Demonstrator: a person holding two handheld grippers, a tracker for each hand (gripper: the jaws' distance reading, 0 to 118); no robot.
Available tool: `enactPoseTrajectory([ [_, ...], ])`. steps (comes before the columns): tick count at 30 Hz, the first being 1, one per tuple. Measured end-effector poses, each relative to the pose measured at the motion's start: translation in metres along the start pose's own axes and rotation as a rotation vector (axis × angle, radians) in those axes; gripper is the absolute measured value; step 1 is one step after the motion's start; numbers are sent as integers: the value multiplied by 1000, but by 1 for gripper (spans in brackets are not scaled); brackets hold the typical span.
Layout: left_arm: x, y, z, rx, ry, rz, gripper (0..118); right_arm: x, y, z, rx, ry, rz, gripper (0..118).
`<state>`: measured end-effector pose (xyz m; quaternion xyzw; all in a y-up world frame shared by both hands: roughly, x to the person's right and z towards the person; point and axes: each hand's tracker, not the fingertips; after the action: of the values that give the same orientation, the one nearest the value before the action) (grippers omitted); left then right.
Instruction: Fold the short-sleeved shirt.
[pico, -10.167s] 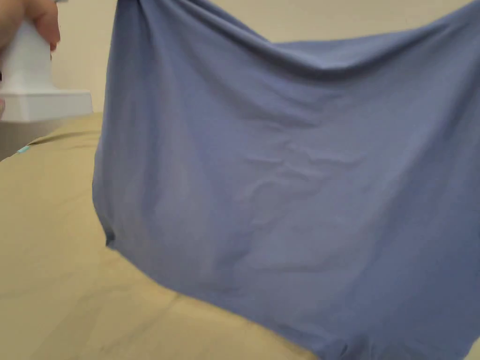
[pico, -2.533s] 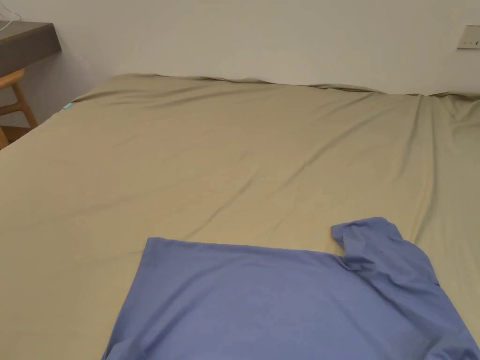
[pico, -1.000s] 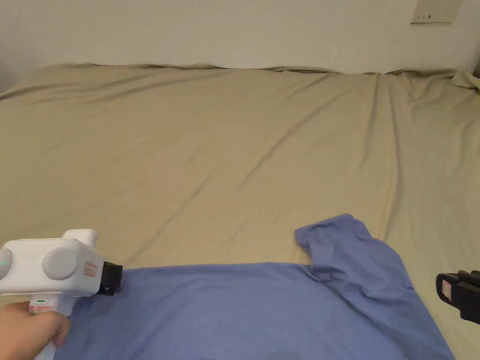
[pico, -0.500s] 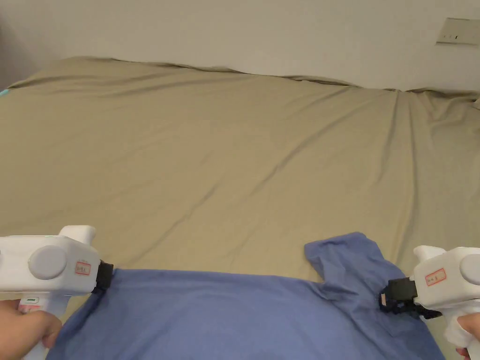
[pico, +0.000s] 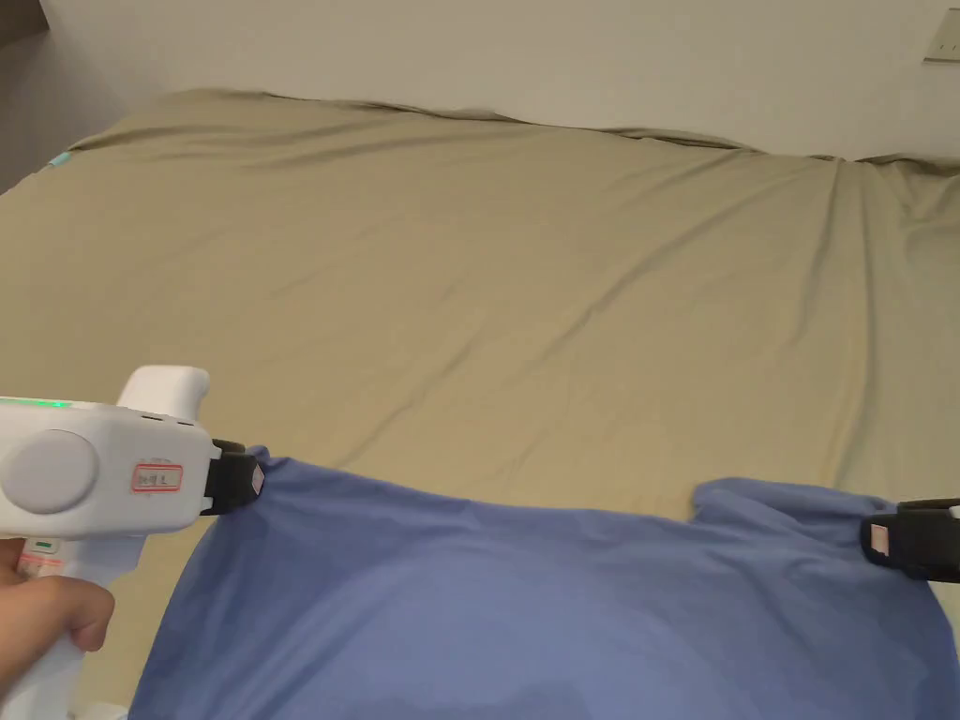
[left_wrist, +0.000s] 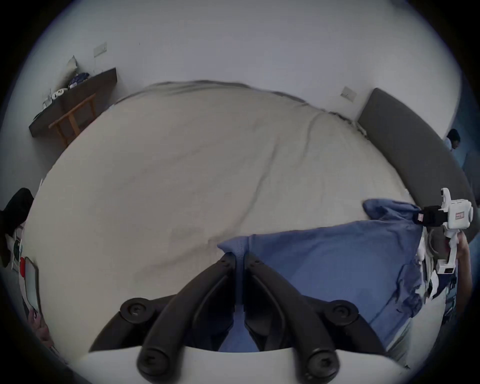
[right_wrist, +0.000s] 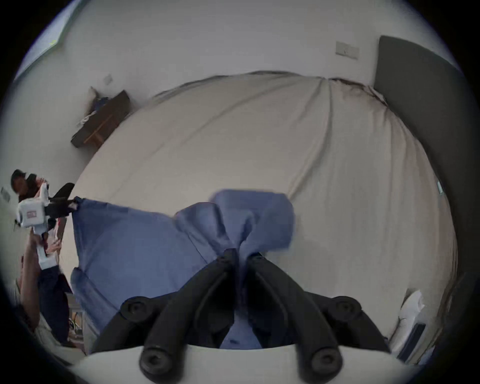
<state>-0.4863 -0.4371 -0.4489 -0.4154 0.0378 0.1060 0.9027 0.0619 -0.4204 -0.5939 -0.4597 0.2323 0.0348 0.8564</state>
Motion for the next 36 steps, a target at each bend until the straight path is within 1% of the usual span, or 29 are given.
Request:
enactPoseTrajectory([
  [2,-4,-5,24,36,-2,-6,4,-6,-9,26,37,6,21,7],
  [4,-7,-15,48,44,-7,-12,4,-7,-22,54,62,10,8,7],
  [5,-8,-23,61,55,-6,-9,4,-2,-29,64,74,20,-1,7],
  [6,-11,-33,71,55,-18,-4,4,-1,-39,77,82,35,3,7],
  [10,-18,-79,107,58,-17,11,4,3,-84,111,91,29,-17,7],
  [12,-21,-109,120,46,-4,30,4,8,-113,121,70,19,-60,7],
  [14,-23,-142,127,11,-9,81,4,9,-144,127,51,11,-88,7],
  [16,-27,-173,128,-41,-25,99,4,13,-174,129,15,26,-146,7],
  [17,-28,-189,127,-50,0,104,4,15,-189,129,1,30,-167,7],
  [18,-27,-205,125,-97,-7,122,4,18,-204,125,-14,26,-200,7],
  [19,-29,-217,120,-121,-3,133,4,21,-214,121,-34,26,-217,7],
  [22,-29,-247,106,-169,12,153,4,28,-243,98,-106,-22,-234,7],
  [23,-30,-255,99,-189,17,182,4,30,-249,90,-116,-34,-245,7],
  [25,-32,-265,91,-201,15,178,4,32,-258,75,-128,-56,-227,7],
  [26,-25,-265,96,-198,7,189,4,34,-261,68,-141,-67,-240,7],
  [27,-25,-265,98,-175,-4,202,8,35,-262,64,-138,-73,-235,8],
  [28,-26,-263,101,-163,-12,225,14,35,-263,61,-138,-76,-230,10],
  [29,-27,-260,104,-170,-6,250,28,33,-262,63,-137,-72,-229,19],
  [30,-31,-257,108,-184,27,259,28,30,-259,67,-140,-75,-218,19],
  [31,-30,-255,114,-183,56,261,36,27,-256,72,-135,-79,-200,24],
  [32,-26,-251,122,-182,98,246,56,21,-252,82,-129,-104,-163,35],
  [33,-20,-246,132,-158,124,219,91,4,-244,99,-129,-147,-134,68],
  [34,-18,-243,143,-112,108,202,93,-5,-239,110,-112,-165,-113,81],
  [36,0,-232,161,-34,88,181,93,-26,-229,133,-25,-152,-76,81],
])
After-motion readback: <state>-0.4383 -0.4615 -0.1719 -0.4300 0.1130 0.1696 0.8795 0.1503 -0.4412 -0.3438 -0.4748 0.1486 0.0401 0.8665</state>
